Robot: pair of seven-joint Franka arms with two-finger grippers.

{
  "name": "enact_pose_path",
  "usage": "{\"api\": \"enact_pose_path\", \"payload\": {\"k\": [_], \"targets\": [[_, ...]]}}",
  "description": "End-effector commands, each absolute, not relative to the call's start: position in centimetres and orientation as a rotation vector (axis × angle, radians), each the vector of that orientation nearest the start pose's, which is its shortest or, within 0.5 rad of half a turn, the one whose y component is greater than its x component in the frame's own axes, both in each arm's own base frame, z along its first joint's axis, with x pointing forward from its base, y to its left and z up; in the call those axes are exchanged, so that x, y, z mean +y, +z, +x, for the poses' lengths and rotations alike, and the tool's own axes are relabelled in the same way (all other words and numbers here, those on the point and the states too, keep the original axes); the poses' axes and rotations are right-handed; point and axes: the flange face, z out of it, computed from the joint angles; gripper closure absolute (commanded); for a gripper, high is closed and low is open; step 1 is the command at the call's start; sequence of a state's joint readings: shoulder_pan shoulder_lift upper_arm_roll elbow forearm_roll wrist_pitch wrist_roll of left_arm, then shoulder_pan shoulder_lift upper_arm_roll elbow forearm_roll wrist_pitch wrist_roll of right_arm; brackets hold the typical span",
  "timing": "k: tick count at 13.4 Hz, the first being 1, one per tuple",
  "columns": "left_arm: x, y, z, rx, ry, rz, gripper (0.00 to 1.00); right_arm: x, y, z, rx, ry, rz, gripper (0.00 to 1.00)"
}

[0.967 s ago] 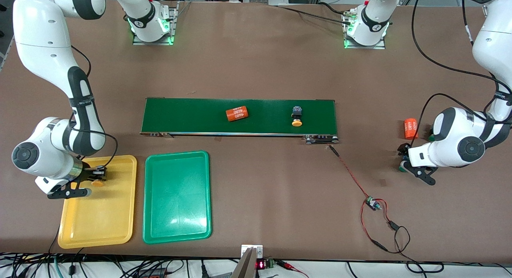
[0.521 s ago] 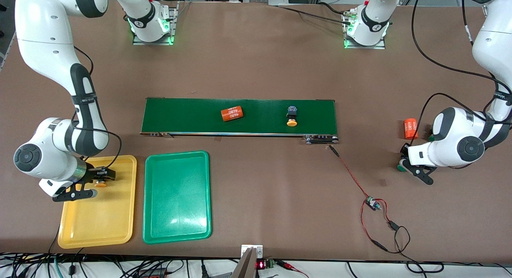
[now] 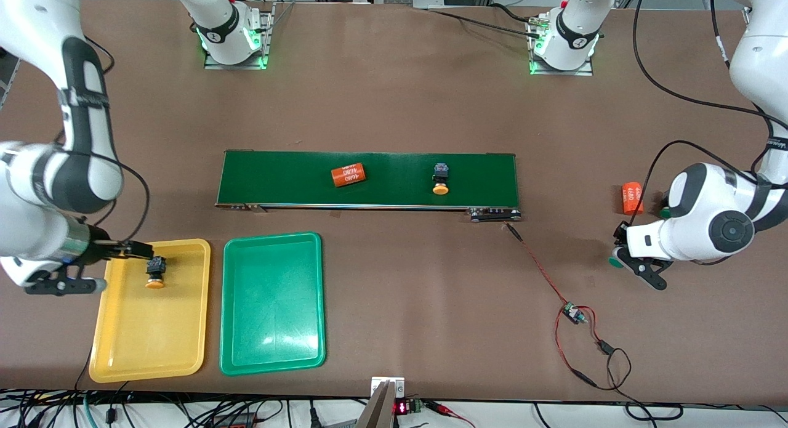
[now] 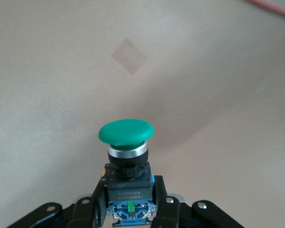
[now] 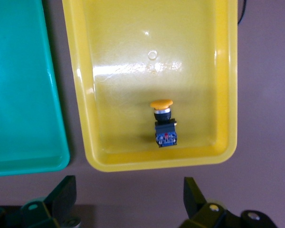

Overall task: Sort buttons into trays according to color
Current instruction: 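Release the yellow button in the tray while the left gripper places green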

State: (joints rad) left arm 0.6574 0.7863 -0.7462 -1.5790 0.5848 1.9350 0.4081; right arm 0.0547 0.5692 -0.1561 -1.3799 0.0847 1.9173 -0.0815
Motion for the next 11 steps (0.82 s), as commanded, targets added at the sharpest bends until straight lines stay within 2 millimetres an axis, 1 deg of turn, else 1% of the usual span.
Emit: {"api": "enact_pose_path", "payload": {"k": [1, 2, 3, 4, 5, 7, 8, 9, 10, 11], "targets": [[1.7, 28.7, 67.0, 0.857, 0.389, -3.055, 0.78, -3.7, 40.9, 69.9, 0.13, 0.039, -3.13, 0.0], [0.2, 29.4, 66.5, 0.772, 0.426, -3.091, 0.78, -3.6, 41.2, 69.9, 0.149, 0.034, -3.128, 0.0], [-1.9, 29.9, 65.8, 0.677, 0.483, -3.137, 0.78, -3.4, 41.3, 69.8, 0.147, 0.042, -3.133, 0.0], [-4.0, 30.5, 65.4, 0.594, 0.508, -3.171, 0.78, -3.4, 42.2, 69.6, 0.146, 0.033, -3.137, 0.0], [-6.2, 30.9, 64.8, 0.49, 0.551, -3.184, 0.78, -3.3, 42.4, 69.6, 0.146, 0.03, -3.137, 0.0], [-10.8, 31.0, 63.2, 0.309, 0.646, -3.202, 0.78, -3.6, 42.8, 69.6, 0.159, 0.018, -3.129, 0.0], [-13.5, 31.0, 61.9, 0.227, 0.708, -3.209, 0.8, -3.3, 43.2, 69.5, 0.154, 0.009, -3.128, 0.0], [-15.6, 30.6, 60.5, 0.157, 0.761, -3.209, 0.82, -2.2, 43.3, 69.5, 0.128, 0.009, -3.135, 0.0], [-17.4, 30.6, 59.7, 0.137, 0.764, -3.211, 0.82, -0.1, 43.3, 69.3, 0.084, 0.03, -3.138, 0.0], [-18.3, 30.4, 59.3, 0.127, 0.772, -3.204, 0.82, 1.5, 43.9, 68.7, 0.113, 0.083, -3.132, 0.0]]}}
